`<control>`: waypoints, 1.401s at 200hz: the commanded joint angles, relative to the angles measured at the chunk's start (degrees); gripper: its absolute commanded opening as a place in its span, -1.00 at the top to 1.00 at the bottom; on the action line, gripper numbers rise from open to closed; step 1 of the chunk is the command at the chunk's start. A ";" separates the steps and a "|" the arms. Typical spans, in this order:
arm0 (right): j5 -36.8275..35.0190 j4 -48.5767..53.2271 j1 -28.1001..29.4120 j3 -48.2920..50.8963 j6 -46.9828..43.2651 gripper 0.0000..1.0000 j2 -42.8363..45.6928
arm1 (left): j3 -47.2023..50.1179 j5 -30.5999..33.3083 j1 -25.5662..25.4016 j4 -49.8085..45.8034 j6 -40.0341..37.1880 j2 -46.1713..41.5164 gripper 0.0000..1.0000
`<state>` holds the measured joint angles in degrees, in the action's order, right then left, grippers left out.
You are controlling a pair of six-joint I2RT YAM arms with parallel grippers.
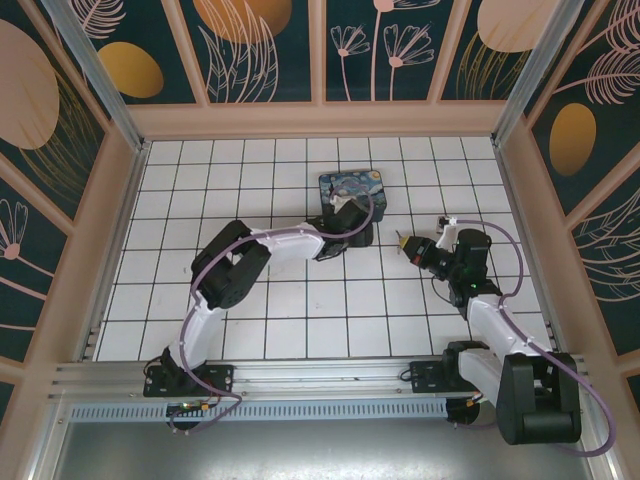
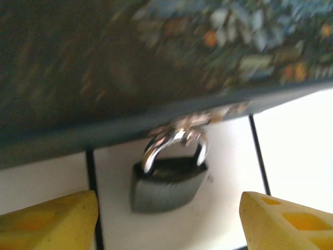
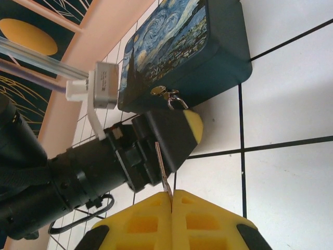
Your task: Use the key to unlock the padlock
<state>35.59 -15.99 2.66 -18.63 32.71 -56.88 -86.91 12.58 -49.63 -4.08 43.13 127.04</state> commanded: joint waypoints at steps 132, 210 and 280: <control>-1.49 4.77 5.27 3.22 -2.51 1.00 4.05 | -7.06 -4.30 -0.71 -10.94 -4.79 2.27 0.46; 2.06 4.24 6.69 6.67 -0.40 1.00 7.62 | 6.46 -29.90 4.09 1.39 3.79 -8.52 0.63; 2.34 -12.15 13.24 12.16 11.51 1.00 5.50 | 11.83 -41.73 6.65 11.32 12.37 -14.68 0.83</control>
<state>37.34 -19.46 13.65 -7.68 38.57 -51.57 -75.92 -22.11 -43.48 -1.39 50.41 116.27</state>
